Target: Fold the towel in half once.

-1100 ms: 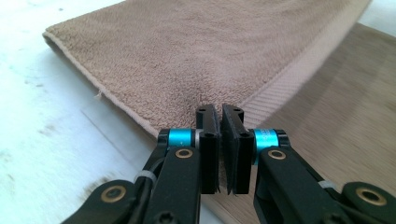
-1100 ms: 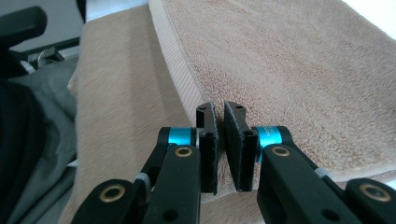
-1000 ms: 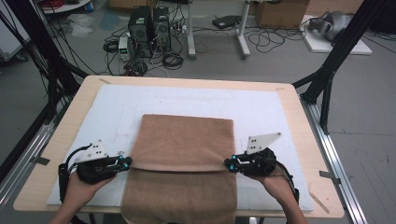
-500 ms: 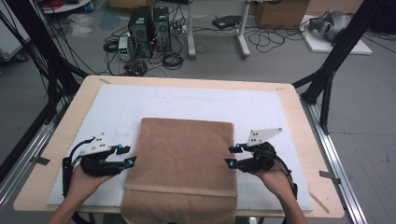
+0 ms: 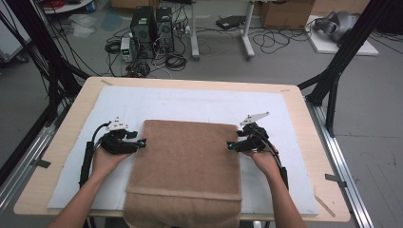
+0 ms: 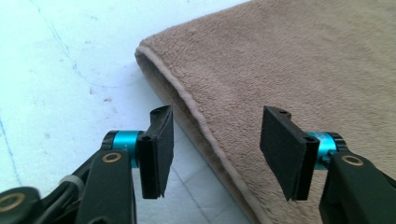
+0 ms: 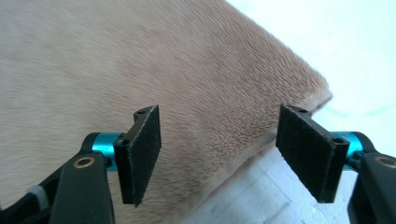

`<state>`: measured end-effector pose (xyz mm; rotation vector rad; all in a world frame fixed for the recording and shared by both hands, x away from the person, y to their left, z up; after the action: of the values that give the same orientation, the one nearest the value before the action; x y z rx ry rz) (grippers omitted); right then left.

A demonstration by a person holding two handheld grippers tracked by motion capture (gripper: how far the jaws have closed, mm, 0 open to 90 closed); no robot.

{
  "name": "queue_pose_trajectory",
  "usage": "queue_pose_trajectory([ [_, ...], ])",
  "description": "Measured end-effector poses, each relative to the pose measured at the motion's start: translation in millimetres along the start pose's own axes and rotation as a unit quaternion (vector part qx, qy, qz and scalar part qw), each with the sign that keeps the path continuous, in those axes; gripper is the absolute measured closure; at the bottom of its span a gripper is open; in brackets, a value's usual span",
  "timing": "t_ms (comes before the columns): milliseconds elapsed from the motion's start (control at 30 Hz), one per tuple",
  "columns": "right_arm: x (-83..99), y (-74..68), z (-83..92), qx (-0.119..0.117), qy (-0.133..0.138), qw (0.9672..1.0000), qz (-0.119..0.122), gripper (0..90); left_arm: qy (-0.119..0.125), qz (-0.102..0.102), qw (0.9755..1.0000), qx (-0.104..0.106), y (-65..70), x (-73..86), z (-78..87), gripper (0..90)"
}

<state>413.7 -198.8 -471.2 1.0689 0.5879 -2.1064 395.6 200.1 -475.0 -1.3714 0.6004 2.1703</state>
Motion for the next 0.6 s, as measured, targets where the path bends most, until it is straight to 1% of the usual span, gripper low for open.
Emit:
queue_pose_trajectory([
  [33, 1.9, 2.0, -1.5, 0.003, -0.003, 1.0000, -0.006, 30.2, -0.007, -0.006, 0.9999, -0.005, -1.1, 2.0, -1.4, 42.9],
  [67, 3.5, 4.6, -2.4, 0.007, -0.007, 0.9999, -0.006, 30.2, -0.017, -0.005, 0.9998, -0.008, -3.0, 4.8, -3.1, 42.8],
  [100, 5.3, 6.9, -3.1, 0.012, -0.010, 0.9998, -0.011, 30.3, -0.026, 0.004, 0.9996, -0.006, -4.6, 8.1, -5.4, 42.4],
  [133, 7.1, 9.1, -4.0, 0.014, -0.013, 0.9997, -0.015, 30.8, -0.024, 0.006, 0.9997, -0.003, -5.3, 9.4, -6.0, 41.8],
  [200, 9.7, 10.7, -6.0, 0.011, -0.017, 0.9996, -0.022, 33.6, -0.025, 0.003, 0.9996, -0.009, -5.2, 9.0, -6.4, 43.9],
  [233, 9.1, 10.2, -6.2, 0.014, -0.018, 0.9995, -0.020, 37.3, -0.027, -0.002, 0.9996, -0.012, -5.0, 9.0, -6.3, 44.7],
  [267, 8.7, 8.4, -6.5, 0.011, -0.020, 0.9996, -0.016, 42.8, -0.026, 0.001, 0.9995, -0.016, -5.1, 8.8, -6.6, 46.2],
  [300, 7.7, 6.6, -7.8, 0.009, -0.019, 0.9997, -0.011, 47.6, -0.026, 0.005, 0.9995, -0.016, -5.6, 8.6, -6.5, 48.4],
  [333, 7.0, 5.3, -8.3, 0.005, -0.020, 0.9997, -0.014, 52.7, -0.024, 0.005, 0.9996, -0.018, -6.4, 8.2, -6.8, 51.1],
  [400, 6.2, 4.2, -9.5, -0.005, -0.016, 0.9997, -0.017, 61.6, -0.017, 0.012, 0.9997, -0.011, -5.1, 8.1, -8.1, 58.7],
  [433, 5.9, 3.7, -9.8, -0.014, -0.014, 0.9995, -0.024, 70.2, -0.016, 0.013, 0.9998, -0.007, -4.4, 7.9, -8.9, 62.7],
  [467, 6.0, 2.4, -10.7, -0.034, -0.011, 0.9987, -0.035, 78.1, -0.013, 0.019, 0.9997, 0.001, -2.9, 7.7, -10.0, 68.2],
  [500, 6.0, 1.7, -11.5, -0.039, -0.010, 0.9984, -0.039, 79.2, -0.015, 0.021, 0.9997, 0.006, -2.3, 7.5, -10.1, 72.2],
  [533, 5.3, 1.0, -11.7, -0.041, -0.012, 0.9984, -0.035, 80.3, -0.018, 0.028, 0.9994, 0.013, -1.7, 6.9, -11.0, 76.6],
  [567, 3.9, 0.7, -11.6, -0.042, -0.017, 0.9986, -0.027, 81.0, -0.019, 0.028, 0.9993, 0.012, -1.5, 6.0, -11.6, 79.4],
  [600, 2.8, 0.4, -11.6, -0.042, -0.021, 0.9987, -0.022, 81.5, -0.024, 0.018, 0.9995, 0.013, -0.8, 4.7, -12.0, 81.7],
])
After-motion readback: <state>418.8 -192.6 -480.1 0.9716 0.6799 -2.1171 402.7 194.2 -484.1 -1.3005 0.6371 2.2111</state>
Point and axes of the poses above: each handheld gripper's, and its own axes: z roughly backward along the jaws, x roughly out of its underside, y roughly to its right, the point moved 6 cm from there along -z, roughly forward along the jaws, and after that the axes turned 13 degrees about y, right-handed, at the moved point
